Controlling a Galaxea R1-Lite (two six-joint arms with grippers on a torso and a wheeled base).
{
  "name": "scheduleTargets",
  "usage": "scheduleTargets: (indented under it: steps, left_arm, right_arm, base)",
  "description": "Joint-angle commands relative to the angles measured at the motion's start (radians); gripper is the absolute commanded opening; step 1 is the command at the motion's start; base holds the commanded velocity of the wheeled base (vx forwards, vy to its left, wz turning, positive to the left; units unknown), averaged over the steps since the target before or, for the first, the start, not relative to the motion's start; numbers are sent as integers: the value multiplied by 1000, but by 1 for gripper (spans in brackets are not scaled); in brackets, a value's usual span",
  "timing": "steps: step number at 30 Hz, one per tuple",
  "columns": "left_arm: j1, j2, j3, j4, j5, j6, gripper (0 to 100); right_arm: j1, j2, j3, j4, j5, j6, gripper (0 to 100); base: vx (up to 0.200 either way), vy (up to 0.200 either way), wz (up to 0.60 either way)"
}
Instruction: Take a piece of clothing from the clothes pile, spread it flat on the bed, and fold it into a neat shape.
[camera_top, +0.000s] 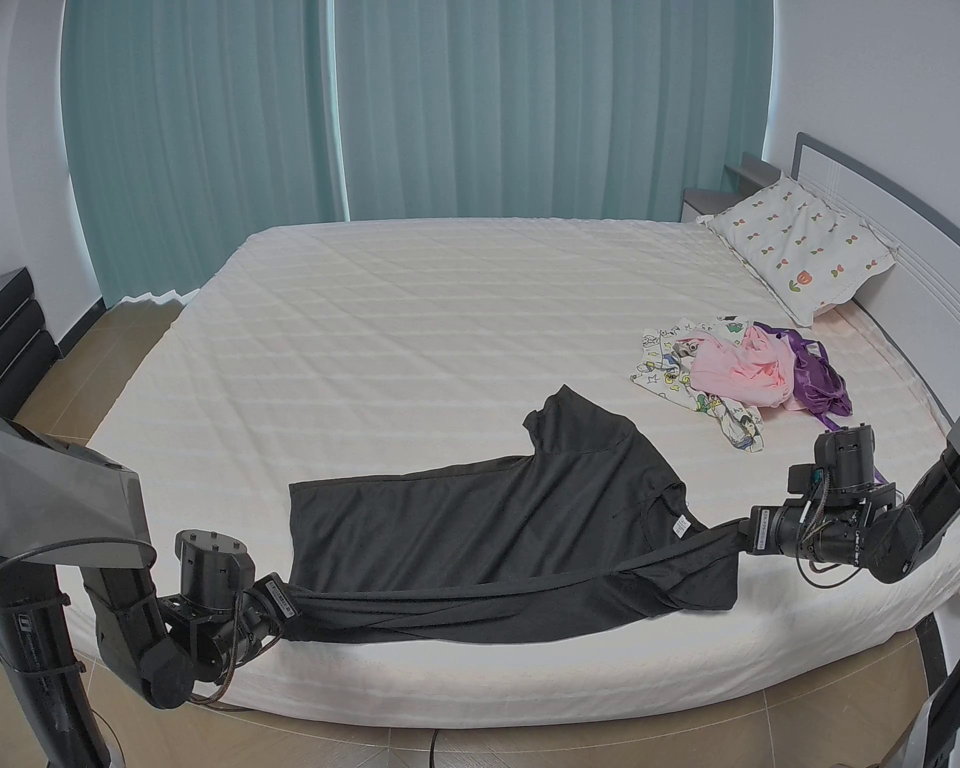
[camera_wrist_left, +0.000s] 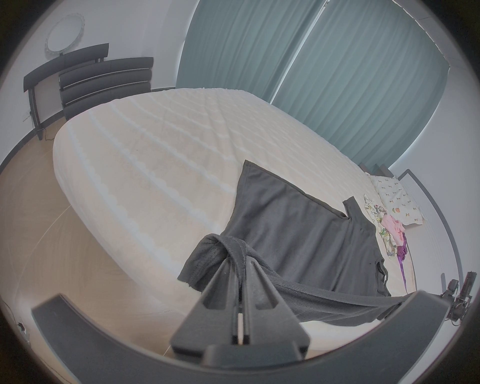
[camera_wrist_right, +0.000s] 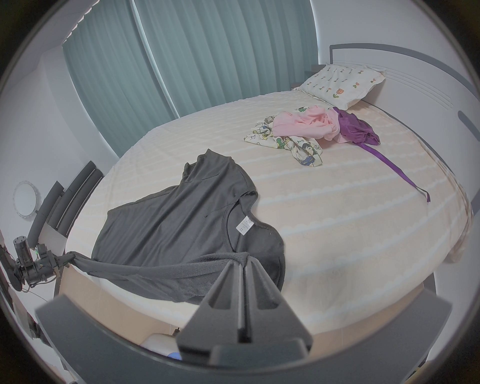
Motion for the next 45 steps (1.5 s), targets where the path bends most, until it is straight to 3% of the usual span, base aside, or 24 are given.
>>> scheduleTargets:
  steps: [1, 10, 18, 26, 34, 41, 45]
  left_arm:
    - [16, 73, -72, -1, 0, 4, 0]
    - [76, 163, -178, -4, 2, -2, 0]
    - [81, 90, -97, 0, -13, -5, 0]
    - [58, -24, 38, 2, -153, 4, 0]
    - [114, -10, -57, 11, -285, -3, 0]
    - [151, 56, -278, 186, -297, -111, 0]
    - [167, 44, -319, 273, -359, -144, 0]
  right_arm:
    - [-6, 88, -64, 0, -9, 6, 0]
    - [-9, 160, -146, 0, -33, 92, 0]
    - [-50, 143, -110, -2, -29, 138, 0]
    - [-114, 60, -14, -3, 42, 130, 0]
    - [-137, 68, -38, -58, 55, 150, 0]
    - [-139, 183, -109, -86, 51, 153, 0]
    - [-137, 201, -116, -86, 52, 170, 0]
  base:
    - [0, 0, 0]
    - [0, 0, 0]
    - [0, 0, 0]
    - [0, 0, 0]
    - [0, 0, 0]
    - [0, 0, 0]
    - [0, 0, 0]
